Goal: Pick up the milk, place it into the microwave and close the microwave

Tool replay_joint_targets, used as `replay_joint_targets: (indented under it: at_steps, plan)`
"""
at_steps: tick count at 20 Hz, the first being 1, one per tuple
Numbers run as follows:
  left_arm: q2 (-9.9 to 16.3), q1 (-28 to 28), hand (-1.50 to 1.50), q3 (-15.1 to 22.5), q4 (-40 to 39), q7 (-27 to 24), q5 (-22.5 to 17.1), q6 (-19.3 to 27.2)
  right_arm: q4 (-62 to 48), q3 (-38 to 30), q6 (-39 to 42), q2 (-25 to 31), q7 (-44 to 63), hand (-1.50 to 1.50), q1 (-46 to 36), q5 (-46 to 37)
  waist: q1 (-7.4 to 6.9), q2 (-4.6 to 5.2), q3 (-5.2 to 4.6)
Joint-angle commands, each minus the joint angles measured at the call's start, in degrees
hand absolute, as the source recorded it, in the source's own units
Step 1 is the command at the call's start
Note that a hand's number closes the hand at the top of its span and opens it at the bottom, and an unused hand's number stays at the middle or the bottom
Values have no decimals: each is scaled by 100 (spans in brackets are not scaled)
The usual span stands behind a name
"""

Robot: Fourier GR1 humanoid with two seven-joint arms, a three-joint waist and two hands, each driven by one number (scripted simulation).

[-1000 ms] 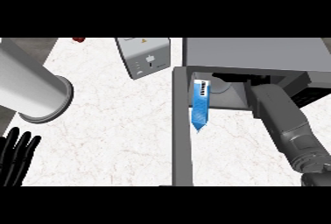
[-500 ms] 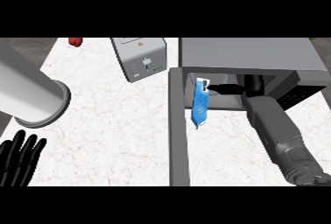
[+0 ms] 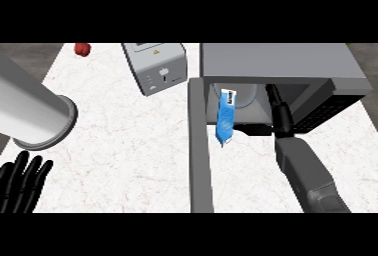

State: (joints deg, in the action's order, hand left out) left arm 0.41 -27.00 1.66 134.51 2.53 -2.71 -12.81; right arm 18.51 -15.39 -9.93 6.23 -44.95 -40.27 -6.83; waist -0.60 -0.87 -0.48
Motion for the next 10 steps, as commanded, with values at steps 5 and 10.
replay_joint_targets:
  at_steps: [5, 10]
  plan:
    - [266, -107, -150, 32, -310, -395, -388, -561, 565, -75, 694, -59, -267, -150, 1304, 395, 104, 52, 41]
    - [275, 77, -150, 764, -544, -30, -253, -801, 1240, 237, 1538, -303, -381, -150, 2132, 486, 221, 32, 37]
